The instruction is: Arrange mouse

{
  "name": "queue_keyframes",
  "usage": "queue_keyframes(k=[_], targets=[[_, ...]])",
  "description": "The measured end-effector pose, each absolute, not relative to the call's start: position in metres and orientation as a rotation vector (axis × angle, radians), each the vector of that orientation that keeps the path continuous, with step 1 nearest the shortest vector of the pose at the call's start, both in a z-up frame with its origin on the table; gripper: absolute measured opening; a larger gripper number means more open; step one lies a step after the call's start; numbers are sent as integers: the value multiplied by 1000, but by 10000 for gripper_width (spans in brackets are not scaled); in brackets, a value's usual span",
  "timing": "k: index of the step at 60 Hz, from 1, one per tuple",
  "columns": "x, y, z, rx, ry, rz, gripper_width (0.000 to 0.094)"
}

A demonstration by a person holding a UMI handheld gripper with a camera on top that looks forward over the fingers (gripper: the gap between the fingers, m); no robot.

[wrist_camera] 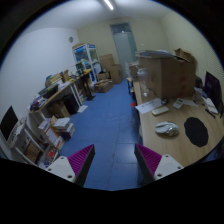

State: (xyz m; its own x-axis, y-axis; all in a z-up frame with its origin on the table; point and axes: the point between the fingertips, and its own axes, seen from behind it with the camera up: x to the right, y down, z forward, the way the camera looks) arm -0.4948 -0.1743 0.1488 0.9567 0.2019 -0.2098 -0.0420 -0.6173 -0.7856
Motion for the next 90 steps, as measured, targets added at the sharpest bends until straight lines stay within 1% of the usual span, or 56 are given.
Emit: queue_keyframes(k=[7, 8, 10, 23, 29, 35, 45, 52, 57, 60, 73, 74, 75, 76, 77, 80, 82, 90], targets=[[-468, -168, 135, -2238, -60, 309, 832], [-447, -156, 124, -2241, -59, 312, 833], [-434, -150, 117, -2248, -54, 302, 834], [-358, -118, 82, -2279, -53, 202, 835], [-316, -92, 59, -2300, -56, 186, 837], [-285, -66, 35, -2299, -130, 123, 837], [-266, -33, -2, -2294, -327, 115, 836], [-257, -15, -15, -2296, -365, 138, 843], [-257, 2, -16, -2284, -355, 182, 863], [-256, 12, -15, -2281, -341, 190, 848], [-257, 64, -14, -2229, -281, 172, 849], [-257, 67, -14, -2225, -274, 170, 876], [-257, 70, -14, -2220, -268, 166, 829], [-257, 72, -14, -2216, -263, 164, 853], [-257, 74, -14, -2210, -255, 162, 819], [-255, 78, -15, -2196, -229, 143, 558], [-254, 77, -14, -2192, -194, 146, 560], [-254, 74, -17, -2274, -187, 148, 424]])
